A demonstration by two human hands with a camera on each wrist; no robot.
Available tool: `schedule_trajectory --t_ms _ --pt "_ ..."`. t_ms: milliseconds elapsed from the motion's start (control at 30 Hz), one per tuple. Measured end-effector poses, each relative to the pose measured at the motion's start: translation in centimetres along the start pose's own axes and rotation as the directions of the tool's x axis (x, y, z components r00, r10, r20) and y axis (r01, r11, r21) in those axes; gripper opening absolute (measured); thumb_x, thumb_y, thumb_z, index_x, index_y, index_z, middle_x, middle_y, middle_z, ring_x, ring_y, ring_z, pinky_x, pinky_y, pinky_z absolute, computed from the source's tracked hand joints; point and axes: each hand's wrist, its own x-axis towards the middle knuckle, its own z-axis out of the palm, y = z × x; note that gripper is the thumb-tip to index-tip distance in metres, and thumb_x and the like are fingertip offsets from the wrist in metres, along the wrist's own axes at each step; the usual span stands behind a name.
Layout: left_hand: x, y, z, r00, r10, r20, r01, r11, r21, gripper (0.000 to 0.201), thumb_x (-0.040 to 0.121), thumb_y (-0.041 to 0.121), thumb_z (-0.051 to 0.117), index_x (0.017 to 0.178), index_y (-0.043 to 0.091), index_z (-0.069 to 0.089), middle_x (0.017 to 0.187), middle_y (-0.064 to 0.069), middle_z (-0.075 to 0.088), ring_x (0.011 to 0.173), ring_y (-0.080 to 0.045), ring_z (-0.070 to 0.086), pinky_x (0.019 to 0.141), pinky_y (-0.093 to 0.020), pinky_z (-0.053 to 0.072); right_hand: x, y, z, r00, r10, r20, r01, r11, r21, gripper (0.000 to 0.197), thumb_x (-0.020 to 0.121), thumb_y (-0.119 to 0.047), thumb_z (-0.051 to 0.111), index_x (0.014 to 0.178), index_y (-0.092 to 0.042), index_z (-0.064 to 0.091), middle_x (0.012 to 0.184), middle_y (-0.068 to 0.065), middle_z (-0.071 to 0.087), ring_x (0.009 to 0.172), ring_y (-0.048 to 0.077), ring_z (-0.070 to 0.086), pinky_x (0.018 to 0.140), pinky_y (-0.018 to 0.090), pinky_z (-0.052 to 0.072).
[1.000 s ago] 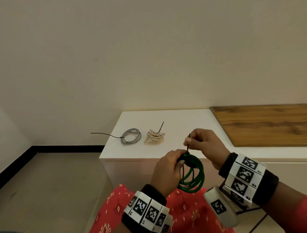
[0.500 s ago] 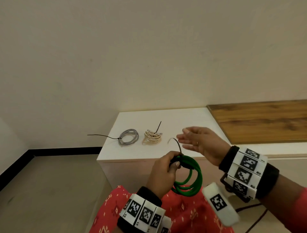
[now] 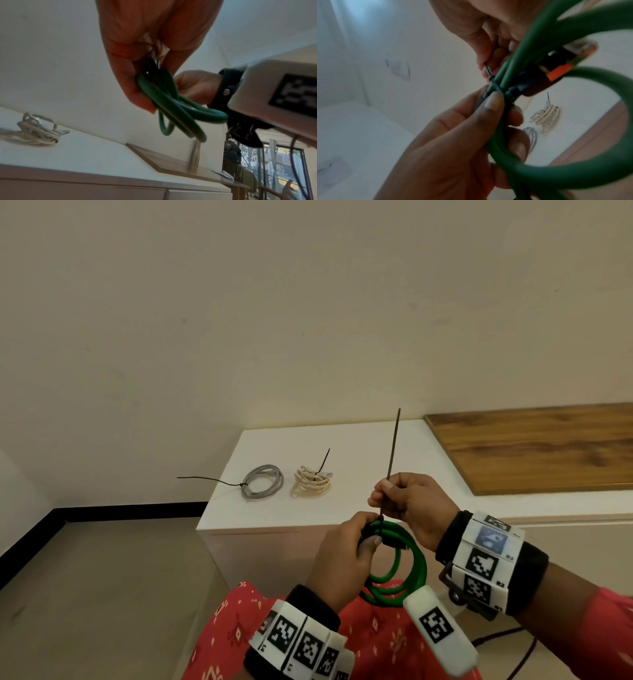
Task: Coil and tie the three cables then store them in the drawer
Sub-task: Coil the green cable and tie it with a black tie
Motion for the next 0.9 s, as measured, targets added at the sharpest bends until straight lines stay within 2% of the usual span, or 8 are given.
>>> schedule_trajectory --t_ms 133,200,300,400,567,700,800,900 --pt "0.2 -0.4 0.6 0.991 -0.059 -0.121 0.064 0.997 0.039 0.021 0.091 0.013 0.047 0.109 0.015 0.059 0.102 -0.003 0.070 0.095 -0.016 0.063 0.084 -0.034 0.051 -0.6 0.2 0.7 0.979 -0.204 0.016 0.204 0.962 -0.180 0.027 0.091 0.000 0.046 0.067 -0.009 0.052 0.063 0.006 0.057 0.057 0.009 0.057 0.057 0.019 0.040" --pt "0.6 -0.7 0.6 0.978 -0.114 -0.174 0.119 0.993 0.017 0.019 0.090 0.011 0.048 0.104 0.014 0.061 0.098 -0.005 0.070 0.091 -0.020 0.063 0.079 -0.035 0.051 -1.1 0.4 1.3 0.950 -0.302 0.077 0.312 0.910 -0.273 0.025 0.089 0.002 0.048 0.066 -0.009 0.051 0.062 0.007 0.056 0.056 0.011 0.056 0.055 0.017 0.045" --pt "0.9 -0.8 0.5 0.961 -0.168 -0.218 0.168 0.986 -0.019 0.019 0.087 0.004 0.048 0.093 0.014 0.063 0.087 -0.007 0.069 0.083 -0.023 0.061 0.073 -0.036 0.049 -1.6 1.0 2.0 0.897 -0.392 0.205 0.442 0.770 -0.460 0.035 0.084 0.006 0.050 0.062 -0.020 0.046 0.065 0.003 0.054 0.061 0.015 0.051 0.059 0.028 0.045" --pt "0.8 -1.2 0.4 0.952 -0.194 -0.238 0.183 0.981 -0.066 0.037 0.082 -0.007 0.043 0.063 0.024 0.049 0.064 0.001 0.056 0.064 -0.017 0.051 0.059 -0.030 0.040 -2.3 1.6 2.6 0.848 -0.444 0.288 0.524 0.627 -0.576 0.046 0.079 0.010 0.050 0.059 -0.030 0.038 0.063 -0.009 0.046 0.060 0.005 0.043 0.057 0.018 0.035" --pt "0.3 -1.8 1.1 0.943 -0.235 -0.236 0.195 0.964 -0.182 0.043 0.080 0.011 0.038 0.043 0.030 0.047 0.048 0.009 0.044 0.053 -0.011 0.041 0.053 -0.026 0.031 -3.3 2.7 3.0 0.817 -0.454 0.355 0.572 0.558 -0.602 0.013 0.073 -0.009 0.042 0.067 -0.015 0.053 0.069 -0.002 0.053 0.068 0.017 0.047 0.064 0.033 0.040" --pt "0.5 -2.4 0.0 0.952 -0.141 -0.272 0.112 0.986 -0.119 0.041 0.088 0.005 0.045 0.065 0.039 0.046 0.059 0.012 0.051 0.055 -0.003 0.050 0.054 -0.018 0.037 -1.9 1.7 2.6 0.833 -0.457 0.313 0.549 0.606 -0.576 0.039 0.084 -0.001 0.055 0.065 -0.034 0.046 0.066 -0.011 0.053 0.064 0.005 0.052 0.061 0.017 0.044" --pt "1.1 -2.9 -0.7 0.949 -0.172 -0.265 0.122 0.973 -0.195 0.028 0.090 0.003 0.047 0.083 0.028 0.055 0.067 0.005 0.055 0.056 -0.005 0.048 0.048 -0.010 0.037 -0.8 1.2 1.7 0.867 -0.428 0.256 0.495 0.672 -0.550 0.011 0.086 -0.010 0.059 0.085 -0.021 0.064 0.086 -0.003 0.066 0.086 0.012 0.062 0.080 0.023 0.051" --pt "1.4 -3.1 -1.2 0.932 -0.246 -0.265 0.152 0.932 -0.331 0.020 0.092 0.003 0.045 0.095 0.017 0.058 0.072 -0.002 0.056 0.058 -0.009 0.048 0.045 -0.011 0.039 0.1 1.5 0.6 0.946 -0.259 0.196 0.325 0.760 -0.563 0.024 0.089 -0.019 0.056 0.111 -0.011 0.061 0.110 0.001 0.062 0.106 0.012 0.056 0.091 0.022 0.045"
